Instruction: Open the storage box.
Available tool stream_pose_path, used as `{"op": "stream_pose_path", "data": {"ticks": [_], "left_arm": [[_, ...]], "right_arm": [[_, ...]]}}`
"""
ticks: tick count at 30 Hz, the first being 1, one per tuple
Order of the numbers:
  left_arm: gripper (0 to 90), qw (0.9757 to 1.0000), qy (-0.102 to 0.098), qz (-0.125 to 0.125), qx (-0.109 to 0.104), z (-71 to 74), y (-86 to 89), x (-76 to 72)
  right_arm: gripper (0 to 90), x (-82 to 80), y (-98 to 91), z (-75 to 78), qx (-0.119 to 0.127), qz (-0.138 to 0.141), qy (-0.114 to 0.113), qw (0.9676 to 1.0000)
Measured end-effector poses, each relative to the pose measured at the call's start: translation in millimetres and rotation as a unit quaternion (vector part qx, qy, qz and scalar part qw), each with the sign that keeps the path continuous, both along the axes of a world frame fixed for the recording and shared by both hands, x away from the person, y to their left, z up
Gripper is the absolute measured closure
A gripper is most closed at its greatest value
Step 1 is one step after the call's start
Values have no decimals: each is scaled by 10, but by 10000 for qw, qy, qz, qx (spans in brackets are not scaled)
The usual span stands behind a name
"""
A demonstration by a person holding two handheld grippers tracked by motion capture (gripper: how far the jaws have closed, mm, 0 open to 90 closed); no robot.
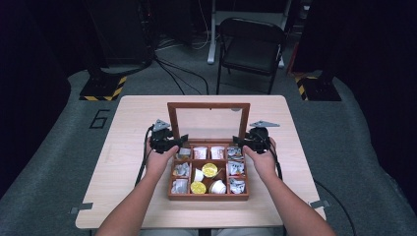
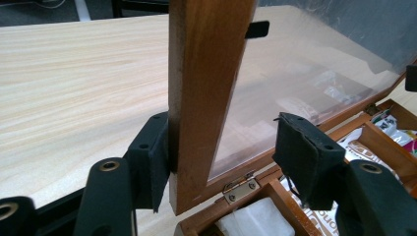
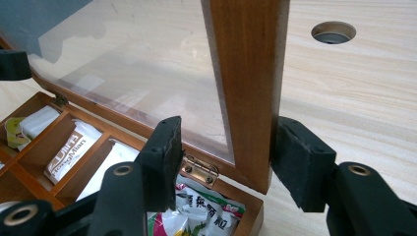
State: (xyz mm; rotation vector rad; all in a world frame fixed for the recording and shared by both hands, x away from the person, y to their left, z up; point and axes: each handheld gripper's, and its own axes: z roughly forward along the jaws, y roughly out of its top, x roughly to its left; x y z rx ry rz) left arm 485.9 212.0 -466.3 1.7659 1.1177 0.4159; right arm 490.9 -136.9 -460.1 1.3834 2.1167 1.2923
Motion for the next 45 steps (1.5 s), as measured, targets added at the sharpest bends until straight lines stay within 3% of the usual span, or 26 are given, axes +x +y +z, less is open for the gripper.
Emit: {"op": "stream_pose_path", "data": {"ticks": [9, 11, 12, 14, 19, 20, 24, 34, 38, 45], "left_arm": [[431, 9999, -34, 103, 74, -9, -18, 8], [441, 9999, -43, 104, 95, -13, -16, 14], [443, 9999, -14, 121, 108, -12, -16, 21], [446, 9998, -26, 145, 100, -19, -20, 29], [451, 9998, -10, 182, 68, -29, -22, 42], [455, 9998, -3, 178, 45, -34, -14, 54], [459, 9997, 75, 213, -11, -42, -2, 70], [460, 9993, 212, 291, -51, -84, 43, 118], [461, 9993, 240, 277, -74, -98, 50, 144], [458, 9987, 459, 235, -43, -75, 47, 209]], "right_arm": [[498, 9, 16, 2, -105, -104, -115, 9998], [506, 7, 32, 7, -184, -124, -146, 9996], [509, -1, 69, 12, -435, -128, -245, 9987], [509, 2, 93, 7, -542, -133, -320, 9979], [521, 37, 46, -2, -294, -147, -217, 9992], [528, 51, 28, 0, -101, -177, -105, 9997], [551, 96, 8, 7, -16, -130, -44, 9999], [566, 172, 47, -4, -70, -163, 90, 9998], [575, 188, 43, -20, 20, -213, 164, 9996], [580, 208, 44, -28, 4, -240, 219, 9995]]}}
